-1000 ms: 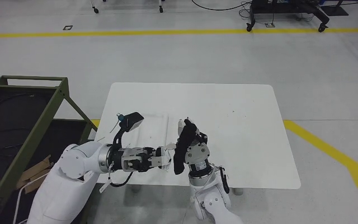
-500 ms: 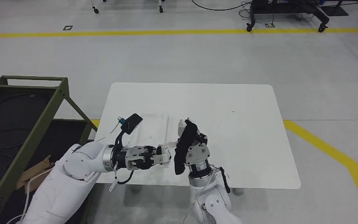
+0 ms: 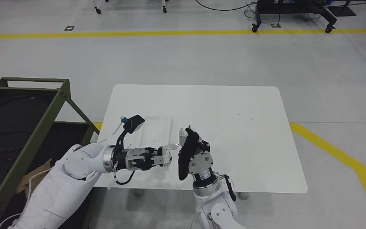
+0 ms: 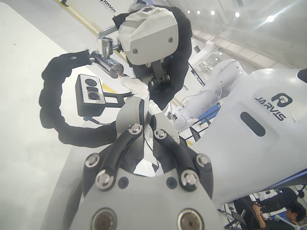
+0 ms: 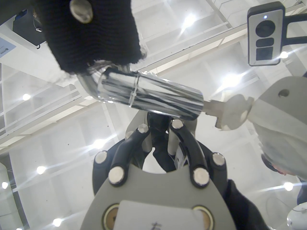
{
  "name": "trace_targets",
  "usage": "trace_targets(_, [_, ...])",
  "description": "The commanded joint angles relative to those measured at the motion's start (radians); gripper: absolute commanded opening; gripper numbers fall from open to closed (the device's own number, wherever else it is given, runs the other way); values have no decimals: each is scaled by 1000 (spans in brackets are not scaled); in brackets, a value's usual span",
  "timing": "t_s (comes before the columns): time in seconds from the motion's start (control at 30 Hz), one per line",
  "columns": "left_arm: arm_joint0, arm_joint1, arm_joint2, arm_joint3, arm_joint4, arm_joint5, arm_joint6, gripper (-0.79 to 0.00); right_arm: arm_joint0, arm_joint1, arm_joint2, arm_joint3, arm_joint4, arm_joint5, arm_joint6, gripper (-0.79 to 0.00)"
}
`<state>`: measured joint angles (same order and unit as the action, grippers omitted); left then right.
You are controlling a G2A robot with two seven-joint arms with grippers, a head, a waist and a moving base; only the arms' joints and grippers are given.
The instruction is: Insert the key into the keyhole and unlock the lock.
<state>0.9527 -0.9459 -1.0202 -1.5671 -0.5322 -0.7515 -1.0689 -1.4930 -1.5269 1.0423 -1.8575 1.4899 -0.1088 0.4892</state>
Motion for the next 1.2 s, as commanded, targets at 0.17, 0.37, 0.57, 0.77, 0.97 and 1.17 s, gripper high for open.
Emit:
trace_targets(0.17, [-15,3,17,17,-16,12,-11,-785,-18,3,9,-13,-7,20,5,-785])
trace_targets(0.37, [0,13,40,-17,-16,27,-26,-785,14,-3,23,1,-22,-41,5,-785])
trace_targets(0.57, [9,19,34,3,-162,60,-60,0,21,-6,18,0,-17,-52,10,-785])
trace_targets(0.77, [14,19,37,2,-164,87,-53,0,44,7,56,18,-268,-105,84,-785])
trace_targets(0.97, [38,27,2,-3,-315,380,-56,0,55,6,65,22,-307,-184,171,-785])
trace_targets(1.17, [59,17,7,-24,-510,627,-28,0,68,9,69,76,-443,-241,218,-785])
